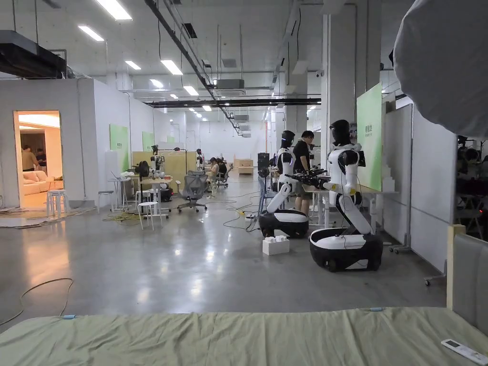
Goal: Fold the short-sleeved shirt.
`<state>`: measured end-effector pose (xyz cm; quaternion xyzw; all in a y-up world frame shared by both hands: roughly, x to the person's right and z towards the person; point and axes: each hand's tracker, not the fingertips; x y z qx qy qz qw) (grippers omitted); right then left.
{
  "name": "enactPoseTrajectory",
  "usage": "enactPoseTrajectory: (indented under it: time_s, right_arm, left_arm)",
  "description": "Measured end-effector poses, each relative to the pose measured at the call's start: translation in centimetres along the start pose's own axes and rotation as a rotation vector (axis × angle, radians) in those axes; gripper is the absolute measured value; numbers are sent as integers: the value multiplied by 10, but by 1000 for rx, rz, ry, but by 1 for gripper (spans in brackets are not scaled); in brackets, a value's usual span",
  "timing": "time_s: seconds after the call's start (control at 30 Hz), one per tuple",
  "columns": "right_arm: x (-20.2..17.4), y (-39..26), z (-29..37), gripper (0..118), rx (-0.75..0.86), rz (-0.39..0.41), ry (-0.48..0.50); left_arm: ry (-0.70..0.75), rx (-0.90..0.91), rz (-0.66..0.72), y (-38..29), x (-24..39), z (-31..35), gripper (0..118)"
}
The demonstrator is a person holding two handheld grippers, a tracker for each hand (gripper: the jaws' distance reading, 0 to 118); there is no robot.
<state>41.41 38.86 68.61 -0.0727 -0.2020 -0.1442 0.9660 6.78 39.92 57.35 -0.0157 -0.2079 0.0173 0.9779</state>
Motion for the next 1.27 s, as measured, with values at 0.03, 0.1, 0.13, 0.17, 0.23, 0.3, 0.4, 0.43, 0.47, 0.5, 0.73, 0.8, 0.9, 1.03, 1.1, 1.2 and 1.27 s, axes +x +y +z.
enactPoseTrajectory:
  time_s: [0.03, 0.1, 0.13, 0.17, 0.23, 0.3, 0.4, 0.43, 0.47, 0.5, 0.73, 0.8, 0.9, 1.03, 1.1, 1.2, 1.27]
  right_arm:
    - [-1, 1, 0, 118, -49, -10, 3]
    - [-6, 4, 1, 118, -134, -27, -60]
    - [-10, 5, 2, 118, -161, -32, -97]
    - [-14, 5, 4, 118, -157, -41, -116]
    - [-17, 5, 7, 118, -137, -35, -101]
    - [-19, 6, 9, 118, -115, 20, -64]
    - [-20, 6, 7, 118, -96, 31, -94]
    - [-19, 6, 4, 118, -99, 20, -118]
    - [-16, 6, 1, 118, -116, -1, -134]
    - [-13, 5, -1, 118, -127, -14, -133]
    - [-2, 2, -1, 118, -130, -49, -141]
    - [-4, 3, 1, 118, -109, -14, -122]
    - [-7, 0, 2, 118, -18, 49, -48]
    - [-3, -5, 2, 118, 60, 199, 154]
    - [-8, -8, 5, 118, 99, 255, 141]
    - [-13, -12, 6, 118, 127, 311, 82]
    - [-9, -15, 2, 118, 91, 271, 100]
  left_arm:
    - [-1, -2, 0, 0, 1, 0, 118]
    - [2, -2, -6, -1, 3, 0, 118]
    - [-2, -3, -7, -3, 3, -1, 118]
    - [-7, -5, -6, -5, 4, -3, 118]
    - [-2, -28, 2, -9, 6, -6, 118]
    - [-7, -30, 4, -10, 6, -6, 118]
    - [-19, -28, -4, -8, 9, -5, 118]
    - [-19, -26, -9, -8, 9, -4, 118]
    - [-20, -25, -12, -8, 9, -4, 118]
    - [-21, -22, -14, -7, 9, -3, 118]
    - [-24, -26, -4, -11, 10, -5, 118]
    - [-24, -28, -1, -11, 10, -5, 118]
    - [-34, -21, 7, -10, 11, -5, 118]
    - [-41, -16, -3, -9, 13, -4, 118]
    - [-40, -14, -5, -9, 12, -3, 118]
    - [-37, -15, 11, -10, 11, -4, 118]
    - [-39, -17, 21, -10, 9, -4, 118]
